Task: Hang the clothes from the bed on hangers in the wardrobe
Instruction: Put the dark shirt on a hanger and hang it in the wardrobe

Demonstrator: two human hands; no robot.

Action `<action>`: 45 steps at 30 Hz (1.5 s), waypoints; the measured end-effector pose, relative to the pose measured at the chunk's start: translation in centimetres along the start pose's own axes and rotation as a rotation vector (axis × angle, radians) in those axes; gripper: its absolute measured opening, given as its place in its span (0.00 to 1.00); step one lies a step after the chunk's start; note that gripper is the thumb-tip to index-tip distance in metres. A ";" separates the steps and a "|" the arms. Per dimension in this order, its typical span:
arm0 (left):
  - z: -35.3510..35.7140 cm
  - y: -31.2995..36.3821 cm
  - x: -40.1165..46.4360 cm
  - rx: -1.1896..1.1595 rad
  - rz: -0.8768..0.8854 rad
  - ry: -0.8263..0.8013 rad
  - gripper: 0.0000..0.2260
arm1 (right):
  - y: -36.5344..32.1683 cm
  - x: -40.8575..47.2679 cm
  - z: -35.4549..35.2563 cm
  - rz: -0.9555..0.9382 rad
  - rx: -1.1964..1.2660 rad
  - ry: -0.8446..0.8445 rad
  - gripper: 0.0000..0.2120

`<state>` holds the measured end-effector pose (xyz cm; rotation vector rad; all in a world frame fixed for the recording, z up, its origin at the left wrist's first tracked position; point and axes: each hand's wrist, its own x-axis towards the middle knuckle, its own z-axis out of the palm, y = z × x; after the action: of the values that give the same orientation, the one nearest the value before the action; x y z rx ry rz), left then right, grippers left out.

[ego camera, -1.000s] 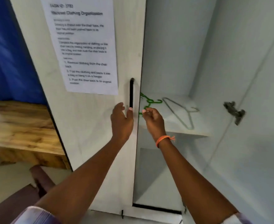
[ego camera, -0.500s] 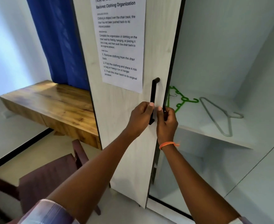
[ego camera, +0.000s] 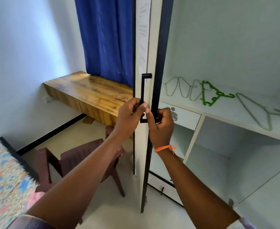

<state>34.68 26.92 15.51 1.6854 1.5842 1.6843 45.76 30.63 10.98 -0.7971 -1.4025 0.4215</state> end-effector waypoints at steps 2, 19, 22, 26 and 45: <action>-2.1 -0.5 -0.4 -0.006 -0.036 0.049 0.07 | -1.3 -0.7 1.3 -0.034 -0.032 -0.068 0.14; -8.8 -1.5 -1.1 0.197 -0.128 0.344 0.06 | -5.0 -2.5 8.3 0.075 -0.065 -0.365 0.23; -6.0 -0.1 -3.4 0.400 0.094 0.520 0.09 | -3.7 -2.0 6.6 0.077 0.105 -0.395 0.17; -1.0 -0.4 -5.6 0.577 0.479 0.260 0.08 | -1.0 -0.7 3.6 0.074 0.104 -0.367 0.02; 25.3 -7.1 10.2 0.281 -0.079 -0.167 0.09 | 25.2 22.4 -15.4 0.475 -0.517 -0.031 0.05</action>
<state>49.56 49.66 8.08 1.8117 1.8456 1.2939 68.97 59.52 9.26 -1.5662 -1.3617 0.4370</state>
